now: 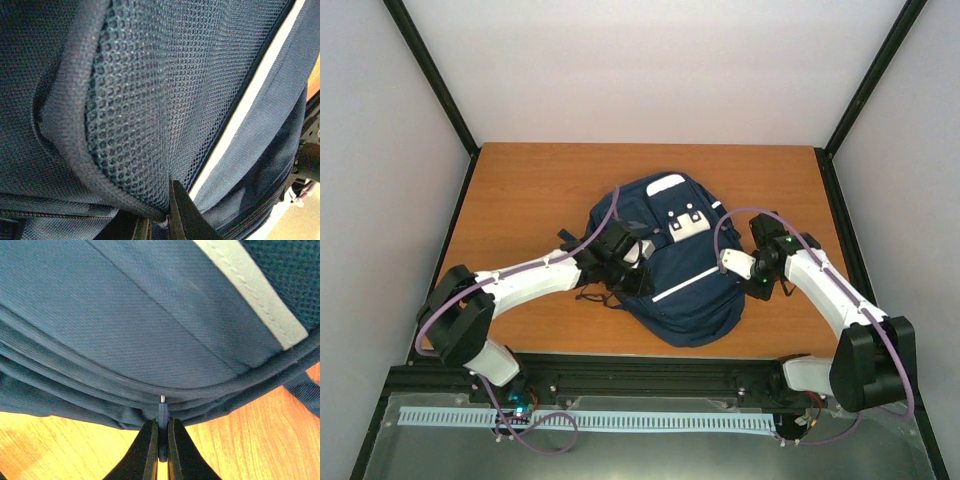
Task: Pack the student bag
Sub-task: Zip the student bag at the center of the board.
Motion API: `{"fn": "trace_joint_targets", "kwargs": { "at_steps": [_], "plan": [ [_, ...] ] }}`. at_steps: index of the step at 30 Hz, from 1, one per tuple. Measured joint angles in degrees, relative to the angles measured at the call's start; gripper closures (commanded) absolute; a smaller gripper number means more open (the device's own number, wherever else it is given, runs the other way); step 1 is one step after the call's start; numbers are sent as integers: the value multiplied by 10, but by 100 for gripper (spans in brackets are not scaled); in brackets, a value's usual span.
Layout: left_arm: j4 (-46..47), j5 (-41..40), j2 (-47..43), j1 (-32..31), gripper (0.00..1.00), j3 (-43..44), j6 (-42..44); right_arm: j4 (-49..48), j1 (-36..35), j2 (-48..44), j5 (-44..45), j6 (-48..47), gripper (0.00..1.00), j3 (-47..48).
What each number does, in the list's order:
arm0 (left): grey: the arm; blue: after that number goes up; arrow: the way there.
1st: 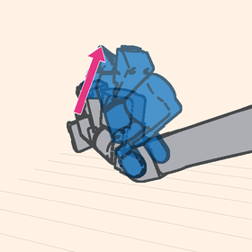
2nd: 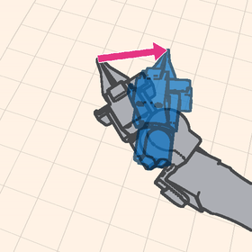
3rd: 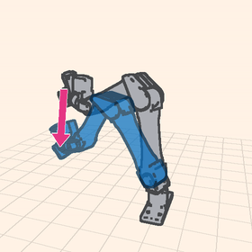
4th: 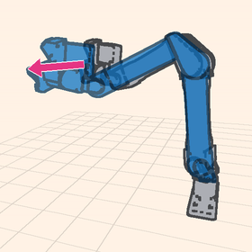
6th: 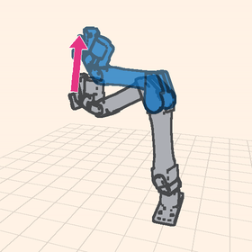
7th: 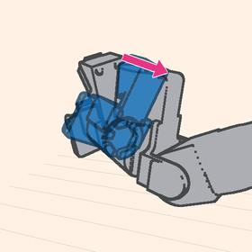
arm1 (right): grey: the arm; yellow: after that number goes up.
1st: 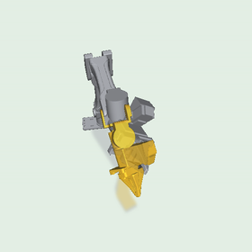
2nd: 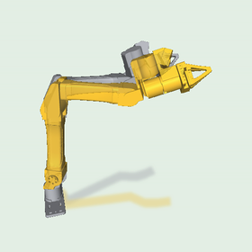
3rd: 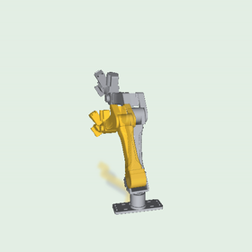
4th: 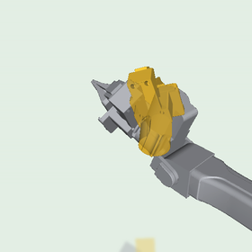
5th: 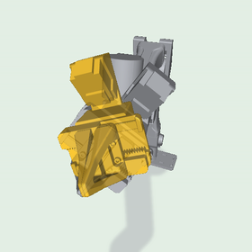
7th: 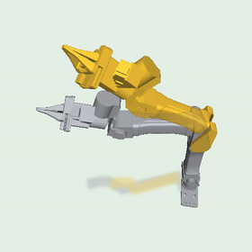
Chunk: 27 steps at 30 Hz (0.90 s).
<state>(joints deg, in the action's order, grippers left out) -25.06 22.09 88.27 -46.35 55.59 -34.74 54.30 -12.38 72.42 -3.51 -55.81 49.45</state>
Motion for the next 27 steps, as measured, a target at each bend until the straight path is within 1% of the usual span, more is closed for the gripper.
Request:
{"fn": "trace_joint_targets", "kwargs": {
  "at_steps": [9, 17, 22, 27],
  "plan": [
    [-51, 3, -6, 11, 99, 1, 53, -5, 18, 32, 6, -23, 97, 33],
    [-59, 2, -25, 11, 99, 1, 80, -20, 21, 76, 7, -47, 97, 69],
    [-59, 2, -27, 11, 99, 1, 86, -26, 21, 117, -10, -48, 97, 111],
    [-63, -2, -27, 11, 99, 1, 90, -33, 22, 134, -25, -46, 97, 119]
  ]
}}
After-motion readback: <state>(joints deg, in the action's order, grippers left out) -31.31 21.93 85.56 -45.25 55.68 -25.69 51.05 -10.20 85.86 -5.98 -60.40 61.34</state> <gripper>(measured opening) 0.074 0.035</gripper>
